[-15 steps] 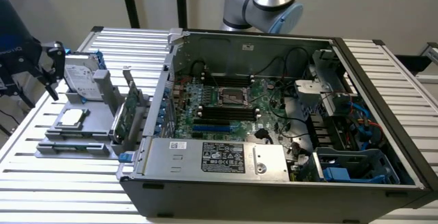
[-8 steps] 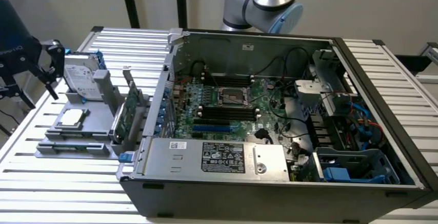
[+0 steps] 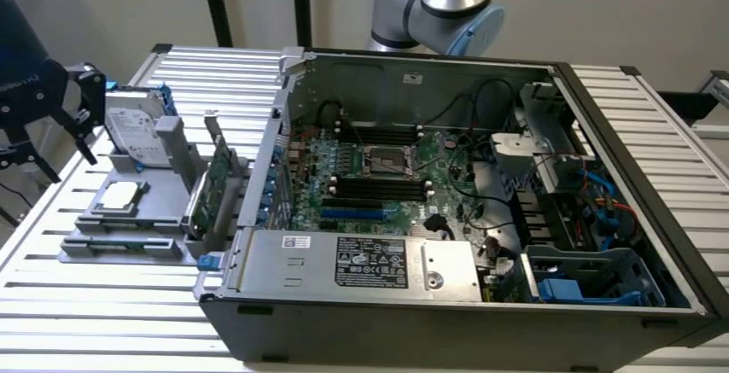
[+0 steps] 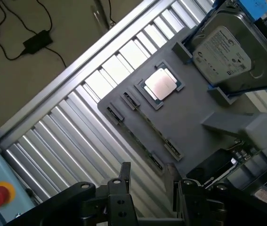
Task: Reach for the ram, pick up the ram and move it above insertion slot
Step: 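Pick up the ram and move it above insertion slot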
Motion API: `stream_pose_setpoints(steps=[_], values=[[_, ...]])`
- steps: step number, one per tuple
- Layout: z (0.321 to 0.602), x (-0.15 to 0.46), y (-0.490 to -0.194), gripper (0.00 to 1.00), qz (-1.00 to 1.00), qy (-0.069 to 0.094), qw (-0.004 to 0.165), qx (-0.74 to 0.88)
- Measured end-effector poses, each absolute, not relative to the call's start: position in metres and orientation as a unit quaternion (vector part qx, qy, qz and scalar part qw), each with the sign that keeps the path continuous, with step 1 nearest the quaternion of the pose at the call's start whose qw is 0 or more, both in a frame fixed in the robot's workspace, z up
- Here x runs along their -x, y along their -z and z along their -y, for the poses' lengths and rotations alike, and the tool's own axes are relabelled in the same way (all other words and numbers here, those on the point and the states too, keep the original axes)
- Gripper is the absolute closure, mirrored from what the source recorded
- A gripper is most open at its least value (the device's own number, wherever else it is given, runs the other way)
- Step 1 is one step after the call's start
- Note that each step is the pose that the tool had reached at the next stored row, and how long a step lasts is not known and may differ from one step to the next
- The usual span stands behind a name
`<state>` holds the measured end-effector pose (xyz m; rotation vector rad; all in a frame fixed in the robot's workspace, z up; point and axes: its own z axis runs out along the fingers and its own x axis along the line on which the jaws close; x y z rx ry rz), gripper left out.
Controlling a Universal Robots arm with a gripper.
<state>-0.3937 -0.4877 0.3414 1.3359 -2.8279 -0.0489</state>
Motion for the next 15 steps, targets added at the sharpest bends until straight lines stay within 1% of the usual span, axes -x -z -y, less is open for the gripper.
stream_pose_setpoints(steps=[15], values=[[0.4877,0.3937,-0.3393,0.58,0.837,0.014,0.007,-0.546]])
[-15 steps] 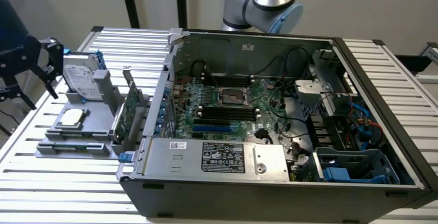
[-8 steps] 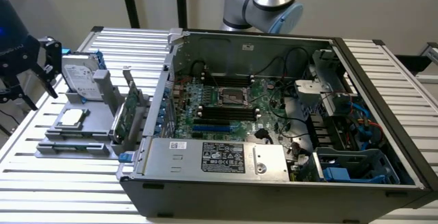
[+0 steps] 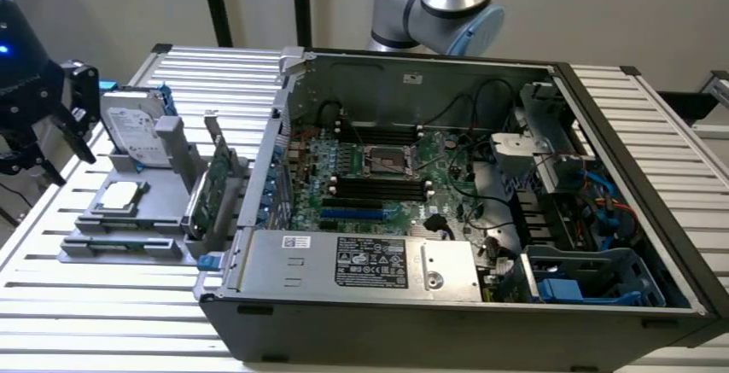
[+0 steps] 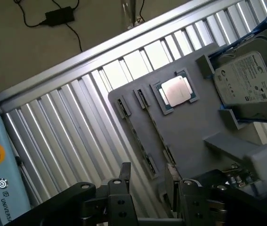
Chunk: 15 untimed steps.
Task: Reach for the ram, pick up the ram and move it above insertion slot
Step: 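Pick up the ram and move it above insertion slot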
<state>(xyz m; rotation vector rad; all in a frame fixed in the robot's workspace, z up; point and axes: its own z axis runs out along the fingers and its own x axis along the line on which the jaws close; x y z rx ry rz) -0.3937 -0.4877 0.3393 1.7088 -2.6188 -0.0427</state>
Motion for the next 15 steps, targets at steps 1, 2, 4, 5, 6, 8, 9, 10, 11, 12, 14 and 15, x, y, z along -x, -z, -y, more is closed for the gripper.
stream_pose_setpoints(steps=[1,2,4,5,6,8,9,10,11,12,14,15], values=[[0.488,0.394,-0.339,0.58,0.832,0.014,0.007,-0.554],[0.488,0.394,-0.338,0.58,0.827,0.013,0.007,-0.561],[0.488,0.394,-0.337,0.58,0.817,0.013,0.008,-0.576],[0.488,0.394,-0.336,0.58,0.812,0.013,0.008,-0.584],[0.488,0.394,-0.336,0.58,0.807,0.013,0.008,-0.591],[0.488,0.394,-0.334,0.58,0.795,0.013,0.008,-0.606],[0.488,0.394,-0.333,0.58,0.79,0.013,0.008,-0.613],[0.488,0.394,-0.332,0.58,0.784,0.013,0.008,-0.62],[0.488,0.394,-0.331,0.58,0.779,0.013,0.008,-0.627],[0.488,0.394,-0.33,0.58,0.773,0.013,0.008,-0.634],[0.488,0.394,-0.329,0.58,0.761,0.012,0.008,-0.648],[0.488,0.394,-0.327,0.58,0.755,0.011,0.008,-0.655]])
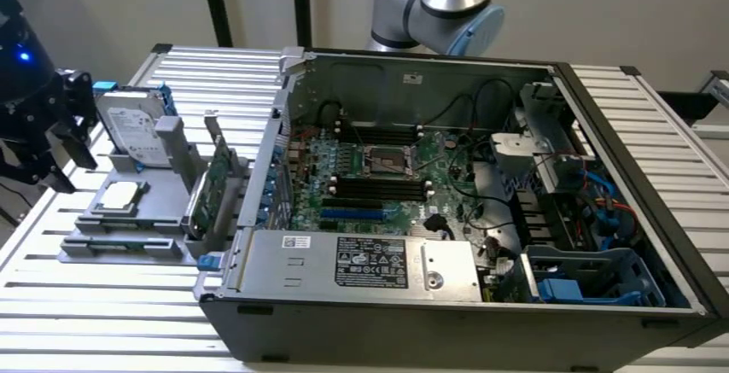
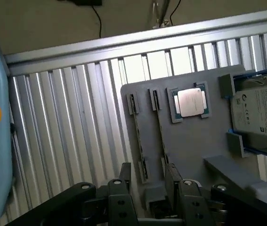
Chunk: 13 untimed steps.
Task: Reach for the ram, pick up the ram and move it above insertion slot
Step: 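Pick up the ram and move it above insertion slot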
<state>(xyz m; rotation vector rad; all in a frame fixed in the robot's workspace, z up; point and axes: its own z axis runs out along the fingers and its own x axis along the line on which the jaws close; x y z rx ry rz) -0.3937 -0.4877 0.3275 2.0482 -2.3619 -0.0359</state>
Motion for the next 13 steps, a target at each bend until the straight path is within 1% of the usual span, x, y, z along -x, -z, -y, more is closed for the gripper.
stream_pose_setpoints(steps=[13], values=[[0.488,0.393,-0.306,0.58,0.723,0.01,0.006,-0.691]])
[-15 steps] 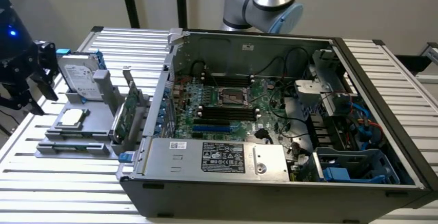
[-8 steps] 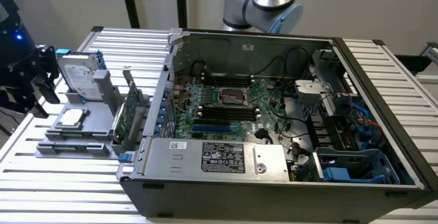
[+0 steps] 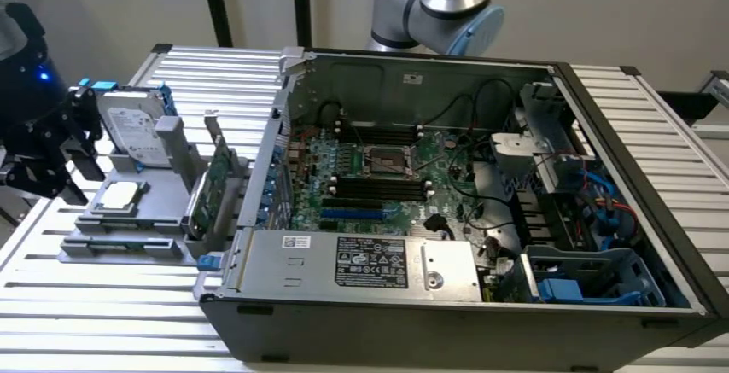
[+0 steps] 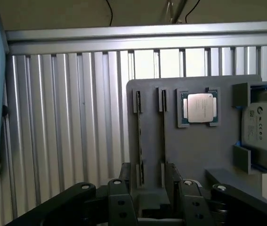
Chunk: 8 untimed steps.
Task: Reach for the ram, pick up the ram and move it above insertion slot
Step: 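Pick up the ram and move it above insertion slot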
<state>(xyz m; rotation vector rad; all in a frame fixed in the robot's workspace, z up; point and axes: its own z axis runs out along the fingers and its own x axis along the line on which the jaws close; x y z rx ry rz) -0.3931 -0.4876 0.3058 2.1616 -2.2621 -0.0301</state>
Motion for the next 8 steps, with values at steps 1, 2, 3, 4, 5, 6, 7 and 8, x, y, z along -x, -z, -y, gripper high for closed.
stream_pose_setpoints(steps=[1,2,3,4,5,6,7,8], values=[[0.488,0.393,-0.304,0.58,0.722,0.01,0.006,-0.691],[0.488,0.392,-0.302,0.58,0.722,0.01,0.006,-0.692],[0.488,0.392,-0.3,0.58,0.722,0.01,0.006,-0.692],[0.488,0.391,-0.298,0.58,0.722,0.01,0.006,-0.692],[0.488,0.391,-0.297,0.58,0.722,0.01,0.006,-0.692],[0.488,0.391,-0.295,0.58,0.721,0.01,0.006,-0.692],[0.488,0.39,-0.293,0.58,0.721,0.01,0.006,-0.692],[0.488,0.39,-0.291,0.58,0.721,0.01,0.006,-0.693]])
